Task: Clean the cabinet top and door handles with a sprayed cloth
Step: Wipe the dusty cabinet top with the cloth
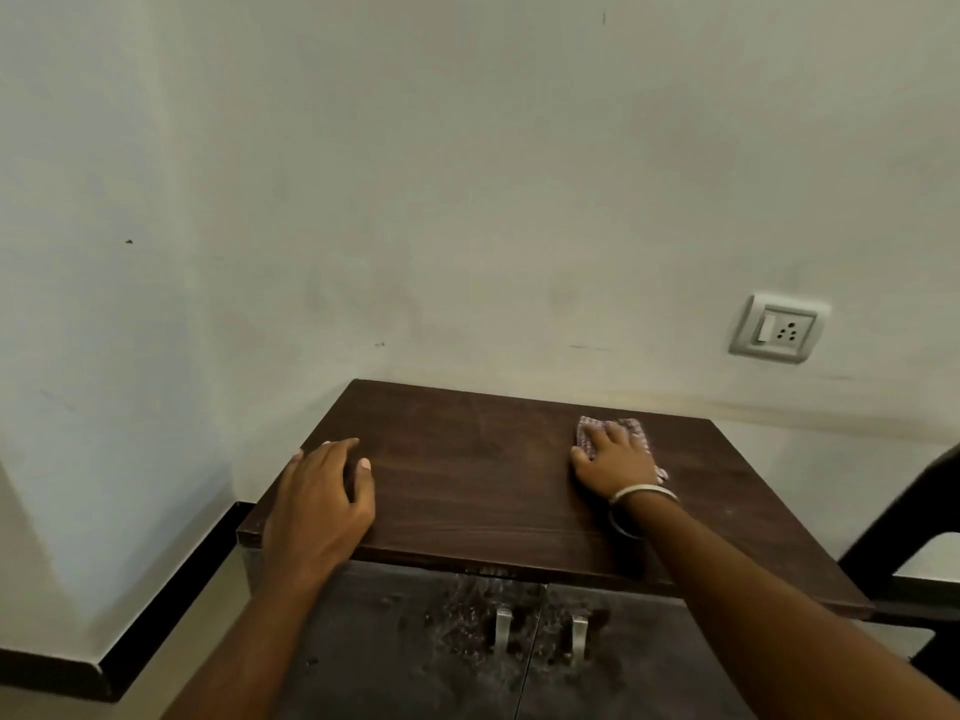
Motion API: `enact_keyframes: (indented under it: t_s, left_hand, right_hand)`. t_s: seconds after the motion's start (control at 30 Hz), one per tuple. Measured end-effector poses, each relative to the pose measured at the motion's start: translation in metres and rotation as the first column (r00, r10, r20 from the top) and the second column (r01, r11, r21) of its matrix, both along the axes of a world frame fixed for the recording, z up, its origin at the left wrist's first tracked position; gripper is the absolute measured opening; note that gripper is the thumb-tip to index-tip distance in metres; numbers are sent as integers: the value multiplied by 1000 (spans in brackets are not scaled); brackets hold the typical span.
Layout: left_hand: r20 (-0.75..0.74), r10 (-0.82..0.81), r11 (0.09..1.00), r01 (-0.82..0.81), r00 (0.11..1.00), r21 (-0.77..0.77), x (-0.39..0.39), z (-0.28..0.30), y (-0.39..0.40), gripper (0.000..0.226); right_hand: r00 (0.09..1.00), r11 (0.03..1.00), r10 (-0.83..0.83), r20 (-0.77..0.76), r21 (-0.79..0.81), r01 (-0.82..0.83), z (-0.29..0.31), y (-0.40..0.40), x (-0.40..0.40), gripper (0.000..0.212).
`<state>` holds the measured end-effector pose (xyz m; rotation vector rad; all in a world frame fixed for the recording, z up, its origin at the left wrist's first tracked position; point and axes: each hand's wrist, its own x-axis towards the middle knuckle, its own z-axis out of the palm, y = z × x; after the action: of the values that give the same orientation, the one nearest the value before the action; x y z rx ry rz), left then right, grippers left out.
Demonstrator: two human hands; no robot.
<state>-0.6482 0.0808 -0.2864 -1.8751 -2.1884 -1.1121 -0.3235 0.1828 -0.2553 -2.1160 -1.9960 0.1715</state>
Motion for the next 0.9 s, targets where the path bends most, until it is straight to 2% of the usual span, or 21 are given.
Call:
enact_keyframes:
  t_s: [0.13,0.3,0.47,0.6,0.77,0.9]
  left_hand:
    - [-11,11,999,-11,1000,37,-1,-2,2,51]
    - [-8,21,999,-21,1000,50,-1,-4,2,49]
    - [12,23,1000,-23,1000,20,-1,-2,0,52]
    - [10,25,999,-25,1000,20,-1,0,0,49]
    - [3,21,1000,-21,1000,0,-1,-1,0,50]
    - [-5,17,1000,-17,1000,12,-1,-2,1,49]
  right_hand:
    - [974,974,223,25,35,-224,-5,36,-103,61]
    - [859,859,511,-11,32,-511,-4,36,-221,59]
    - [790,792,610,-64,23,-610,-2,46,-232,60]
    - [869,873,488,-84,56,-485,0,64,-165,60]
    - [972,974,225,-67,45,-223,-2,69,-11,59]
    - [999,1000,9,-34,22,-9,-4,44,101,60]
